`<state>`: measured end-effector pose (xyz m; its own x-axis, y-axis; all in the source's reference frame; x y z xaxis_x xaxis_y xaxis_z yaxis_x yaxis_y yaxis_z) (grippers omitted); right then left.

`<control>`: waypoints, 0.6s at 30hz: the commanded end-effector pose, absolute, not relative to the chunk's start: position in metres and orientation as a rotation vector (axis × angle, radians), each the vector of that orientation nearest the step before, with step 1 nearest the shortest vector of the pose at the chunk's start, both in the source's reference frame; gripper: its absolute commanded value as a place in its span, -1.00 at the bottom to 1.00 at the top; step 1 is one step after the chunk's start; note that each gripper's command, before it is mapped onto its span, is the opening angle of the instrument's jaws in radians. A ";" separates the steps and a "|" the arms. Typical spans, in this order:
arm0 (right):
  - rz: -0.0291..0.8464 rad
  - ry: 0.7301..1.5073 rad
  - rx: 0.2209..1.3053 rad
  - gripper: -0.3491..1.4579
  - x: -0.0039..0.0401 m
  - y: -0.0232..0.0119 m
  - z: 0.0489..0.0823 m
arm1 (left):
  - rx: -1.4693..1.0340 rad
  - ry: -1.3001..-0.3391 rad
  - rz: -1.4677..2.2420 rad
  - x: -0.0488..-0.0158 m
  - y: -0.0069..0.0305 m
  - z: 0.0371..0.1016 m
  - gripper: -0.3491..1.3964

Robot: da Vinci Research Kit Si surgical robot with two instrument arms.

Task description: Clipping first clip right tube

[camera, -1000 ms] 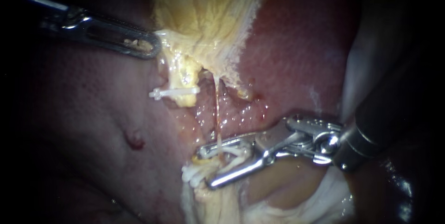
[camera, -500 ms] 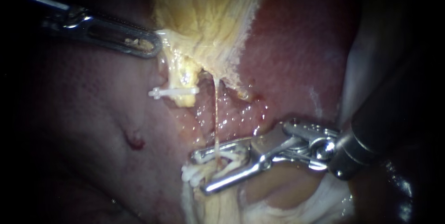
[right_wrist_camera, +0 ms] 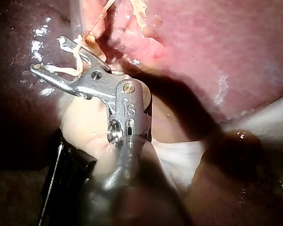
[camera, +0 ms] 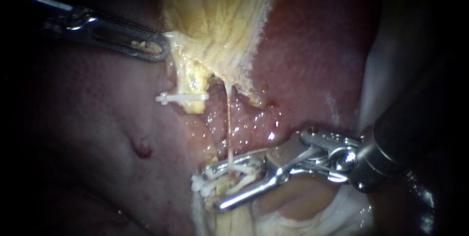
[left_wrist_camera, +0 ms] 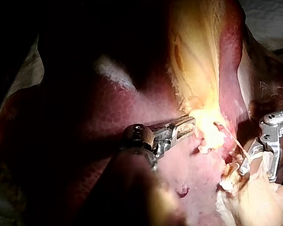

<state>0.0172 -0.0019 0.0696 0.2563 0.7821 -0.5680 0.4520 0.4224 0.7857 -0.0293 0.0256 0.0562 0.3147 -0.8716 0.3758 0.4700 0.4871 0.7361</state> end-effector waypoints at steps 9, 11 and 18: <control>0.321 1.378 1.205 -0.43 0.0169 -0.0014 0.0702 | 0.558 -0.847 -0.946 -0.0293 0.0256 0.0561 -1.00; 0.334 1.380 1.194 -0.45 0.0168 -0.0012 0.0704 | 0.558 -0.847 -0.946 -0.0293 0.0256 0.0562 -1.00; 0.339 1.380 1.190 -0.89 0.0164 -0.0008 0.0709 | 0.558 -0.847 -0.946 -0.0294 0.0256 0.0562 -1.00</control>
<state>0.0163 -0.0008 0.0710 0.2492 0.7886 -0.5622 0.4343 0.4279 0.7927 -0.0293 0.0256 0.0562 0.3151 -0.8713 0.3762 0.4695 0.4876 0.7361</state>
